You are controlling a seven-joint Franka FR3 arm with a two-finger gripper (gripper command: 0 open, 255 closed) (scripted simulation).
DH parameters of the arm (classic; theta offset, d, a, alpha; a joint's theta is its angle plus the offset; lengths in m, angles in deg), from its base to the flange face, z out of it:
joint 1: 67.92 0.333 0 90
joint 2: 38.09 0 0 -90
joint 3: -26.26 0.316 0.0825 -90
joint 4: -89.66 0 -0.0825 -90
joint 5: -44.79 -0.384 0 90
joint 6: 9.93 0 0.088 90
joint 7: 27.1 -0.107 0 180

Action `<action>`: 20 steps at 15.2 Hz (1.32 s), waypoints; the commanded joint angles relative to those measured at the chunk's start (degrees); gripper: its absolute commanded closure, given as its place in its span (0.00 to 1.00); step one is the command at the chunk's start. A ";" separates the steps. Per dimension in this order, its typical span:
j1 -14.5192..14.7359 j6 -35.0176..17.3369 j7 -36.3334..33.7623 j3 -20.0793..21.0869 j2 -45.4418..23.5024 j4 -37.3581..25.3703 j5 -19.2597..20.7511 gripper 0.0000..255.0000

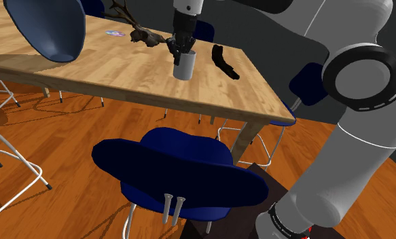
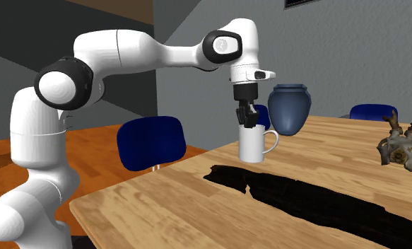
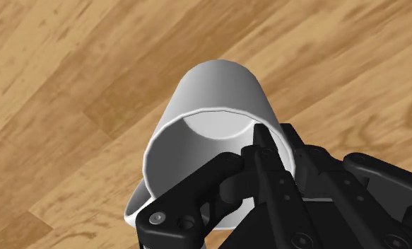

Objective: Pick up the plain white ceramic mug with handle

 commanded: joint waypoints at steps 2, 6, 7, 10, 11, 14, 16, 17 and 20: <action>-0.01 -0.01 0.01 -0.01 -0.03 -0.01 0.01 1.00; 0.14 1.79 -0.07 0.06 -0.66 -2.43 0.15 1.00; 0.21 2.74 -0.09 0.08 -1.05 -3.77 0.24 1.00; 0.45 5.71 -0.13 0.16 -2.43 -8.08 0.53 1.00; 0.55 6.75 -0.15 0.19 -2.95 -9.64 0.65 1.00; 0.91 10.04 -0.21 0.28 -4.80 -14.74 1.07 1.00; 1.24 12.45 -0.25 0.34 -6.31 -18.64 1.43 1.00; 1.44 13.73 -0.26 0.36 -7.18 -20.78 1.63 1.00; 1.98 16.80 -0.29 0.41 -9.41 -26.05 2.18 1.00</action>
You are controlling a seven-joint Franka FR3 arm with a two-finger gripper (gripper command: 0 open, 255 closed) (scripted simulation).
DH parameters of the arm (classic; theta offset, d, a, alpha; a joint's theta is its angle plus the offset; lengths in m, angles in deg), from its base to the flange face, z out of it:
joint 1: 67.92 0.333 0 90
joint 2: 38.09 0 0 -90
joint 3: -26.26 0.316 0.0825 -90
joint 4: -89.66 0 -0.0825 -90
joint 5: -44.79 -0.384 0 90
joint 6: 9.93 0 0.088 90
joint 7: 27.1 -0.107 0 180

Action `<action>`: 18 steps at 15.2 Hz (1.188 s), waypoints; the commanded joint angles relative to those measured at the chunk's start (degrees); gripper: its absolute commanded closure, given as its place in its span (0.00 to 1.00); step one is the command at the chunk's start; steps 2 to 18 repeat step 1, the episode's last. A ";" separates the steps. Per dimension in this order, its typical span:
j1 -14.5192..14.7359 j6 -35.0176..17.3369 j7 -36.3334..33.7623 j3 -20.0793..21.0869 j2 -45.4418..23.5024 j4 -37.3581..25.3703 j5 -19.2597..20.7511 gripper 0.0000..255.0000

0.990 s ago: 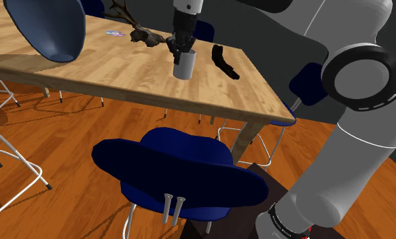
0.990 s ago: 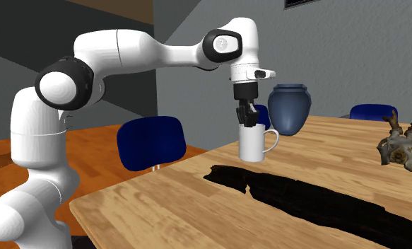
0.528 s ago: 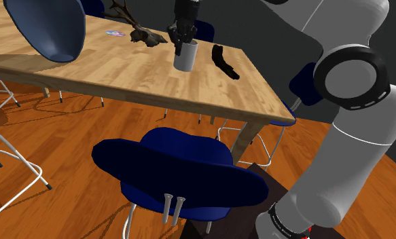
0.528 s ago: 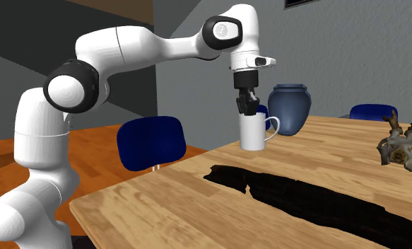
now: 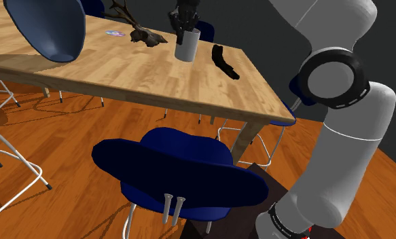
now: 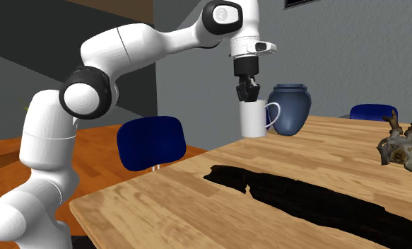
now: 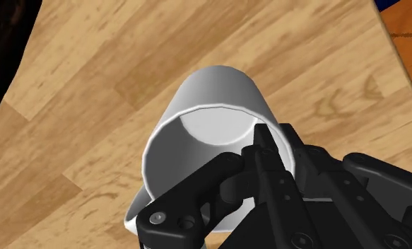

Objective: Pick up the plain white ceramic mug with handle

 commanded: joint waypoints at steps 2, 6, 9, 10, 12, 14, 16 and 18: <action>0.25 1.31 -0.01 0.01 -1.19 -2.46 0.27 1.00; 0.25 1.31 -0.01 0.01 -1.19 -2.46 0.27 1.00; 0.25 1.31 -0.01 0.01 -1.19 -2.46 0.27 1.00; 0.25 1.31 -0.01 0.01 -1.19 -2.46 0.27 1.00; 0.25 1.31 -0.01 0.01 -1.19 -2.46 0.27 1.00; 0.25 1.31 -0.01 0.01 -1.19 -2.46 0.27 1.00; 0.25 1.31 -0.01 0.01 -1.19 -2.46 0.27 1.00; 0.25 1.31 -0.01 0.01 -1.19 -2.46 0.27 1.00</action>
